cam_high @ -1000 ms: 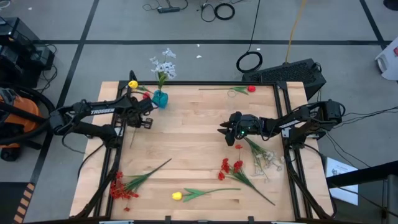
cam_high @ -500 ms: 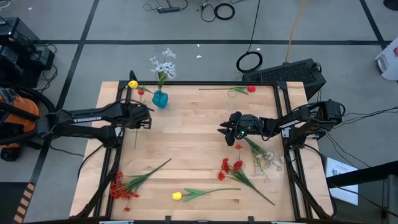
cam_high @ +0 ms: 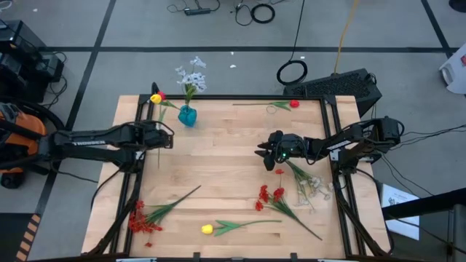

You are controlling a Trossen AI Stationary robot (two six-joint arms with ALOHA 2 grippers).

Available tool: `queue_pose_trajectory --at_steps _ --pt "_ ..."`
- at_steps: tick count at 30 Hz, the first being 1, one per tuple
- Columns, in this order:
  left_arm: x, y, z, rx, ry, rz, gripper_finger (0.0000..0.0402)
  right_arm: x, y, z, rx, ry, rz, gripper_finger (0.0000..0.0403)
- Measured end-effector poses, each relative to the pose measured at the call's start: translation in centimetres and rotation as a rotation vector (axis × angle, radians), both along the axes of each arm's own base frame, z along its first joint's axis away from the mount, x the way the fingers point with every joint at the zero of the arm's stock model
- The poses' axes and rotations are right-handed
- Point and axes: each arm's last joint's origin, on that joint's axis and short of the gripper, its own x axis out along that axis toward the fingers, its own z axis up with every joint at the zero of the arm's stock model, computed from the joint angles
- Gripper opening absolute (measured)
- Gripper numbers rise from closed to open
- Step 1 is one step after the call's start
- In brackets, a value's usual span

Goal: Sort flowers into vase by color
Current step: Put the left red flower into the transparent vase

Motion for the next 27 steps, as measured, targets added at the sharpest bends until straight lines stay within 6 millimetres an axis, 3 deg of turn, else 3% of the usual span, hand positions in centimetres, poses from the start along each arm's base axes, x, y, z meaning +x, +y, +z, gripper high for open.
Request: queue_pose_trajectory --at_steps 13,27 --pt "-1.2 -1.1 5.0 0.232 -0.056 -0.042 0.0 0.0 0.0 0.0 -0.001 0.002 -0.017 0.0157" --pt "-3.1 -1.5 9.9 0.298 -0.051 -0.075 0.0 -0.1 0.1 -0.2 0.01 0.026 -0.018 0.0157"
